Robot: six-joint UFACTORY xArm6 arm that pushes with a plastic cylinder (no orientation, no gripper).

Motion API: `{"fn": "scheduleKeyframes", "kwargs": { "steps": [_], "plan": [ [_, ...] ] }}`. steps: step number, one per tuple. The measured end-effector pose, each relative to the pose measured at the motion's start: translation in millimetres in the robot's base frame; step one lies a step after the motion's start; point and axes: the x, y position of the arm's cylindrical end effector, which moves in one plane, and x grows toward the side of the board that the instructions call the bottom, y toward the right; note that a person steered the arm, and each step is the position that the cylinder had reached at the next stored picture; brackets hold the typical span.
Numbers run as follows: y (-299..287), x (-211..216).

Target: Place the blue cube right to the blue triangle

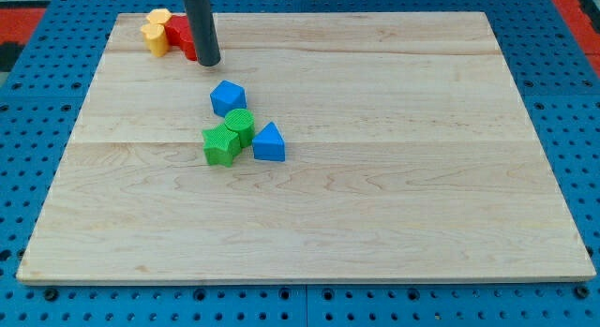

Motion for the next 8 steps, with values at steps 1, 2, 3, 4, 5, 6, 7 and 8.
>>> {"fn": "scheduleKeyframes", "kwargs": {
  "steps": [1,2,3,4,5,6,7,8],
  "plan": [
    [40.2,23.7],
    [42.1,23.8],
    [29.7,23.8],
    [1.7,23.9],
    [-8.7,34.1],
    [-22.0,48.4],
    [12.0,62.4],
    [90.2,82.6]
  ]
}}
